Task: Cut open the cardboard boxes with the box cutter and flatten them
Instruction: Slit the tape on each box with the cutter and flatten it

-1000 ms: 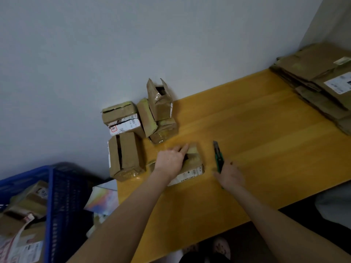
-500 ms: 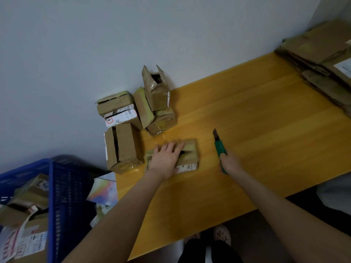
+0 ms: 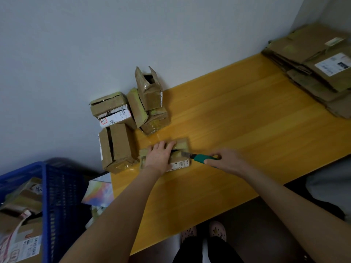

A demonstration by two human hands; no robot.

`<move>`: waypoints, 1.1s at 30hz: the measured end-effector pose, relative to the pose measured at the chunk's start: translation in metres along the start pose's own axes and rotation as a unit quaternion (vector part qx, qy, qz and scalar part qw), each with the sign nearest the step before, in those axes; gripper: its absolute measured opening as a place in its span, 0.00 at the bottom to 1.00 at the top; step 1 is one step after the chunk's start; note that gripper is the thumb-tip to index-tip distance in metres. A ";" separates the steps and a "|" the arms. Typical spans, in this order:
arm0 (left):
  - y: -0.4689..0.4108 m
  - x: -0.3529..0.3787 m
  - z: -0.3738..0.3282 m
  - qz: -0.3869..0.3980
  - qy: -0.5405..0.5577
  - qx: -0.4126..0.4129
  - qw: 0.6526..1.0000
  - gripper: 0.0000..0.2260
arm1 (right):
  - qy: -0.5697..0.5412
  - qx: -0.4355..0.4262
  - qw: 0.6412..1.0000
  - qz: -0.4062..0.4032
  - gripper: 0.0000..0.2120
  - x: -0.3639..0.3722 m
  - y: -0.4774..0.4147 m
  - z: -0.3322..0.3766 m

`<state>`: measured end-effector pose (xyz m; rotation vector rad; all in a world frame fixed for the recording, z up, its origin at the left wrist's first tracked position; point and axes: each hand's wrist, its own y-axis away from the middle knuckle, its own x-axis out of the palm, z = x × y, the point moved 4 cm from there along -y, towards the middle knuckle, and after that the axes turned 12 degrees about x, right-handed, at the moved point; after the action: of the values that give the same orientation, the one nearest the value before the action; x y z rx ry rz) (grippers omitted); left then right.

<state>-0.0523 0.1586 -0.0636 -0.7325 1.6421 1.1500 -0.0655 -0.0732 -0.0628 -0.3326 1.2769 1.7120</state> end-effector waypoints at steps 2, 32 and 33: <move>0.000 0.000 0.000 -0.002 0.003 -0.004 1.000 0.41 | 0.003 0.005 1.000 -0.016 0.20 -0.003 -0.002 0.001; -0.002 -0.004 0.030 0.024 0.065 -0.148 0.987 0.40 | -0.268 0.126 0.954 -0.049 0.23 0.003 -0.034 -0.014; -0.003 -0.004 0.026 0.018 0.088 -0.149 0.985 0.38 | -0.251 0.119 0.960 -0.027 0.23 0.009 -0.040 -0.005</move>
<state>-0.0386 0.1814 -0.0635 -1.0217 1.6515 1.4092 -0.0398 -0.0718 -0.0949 0.1993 1.0632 1.4512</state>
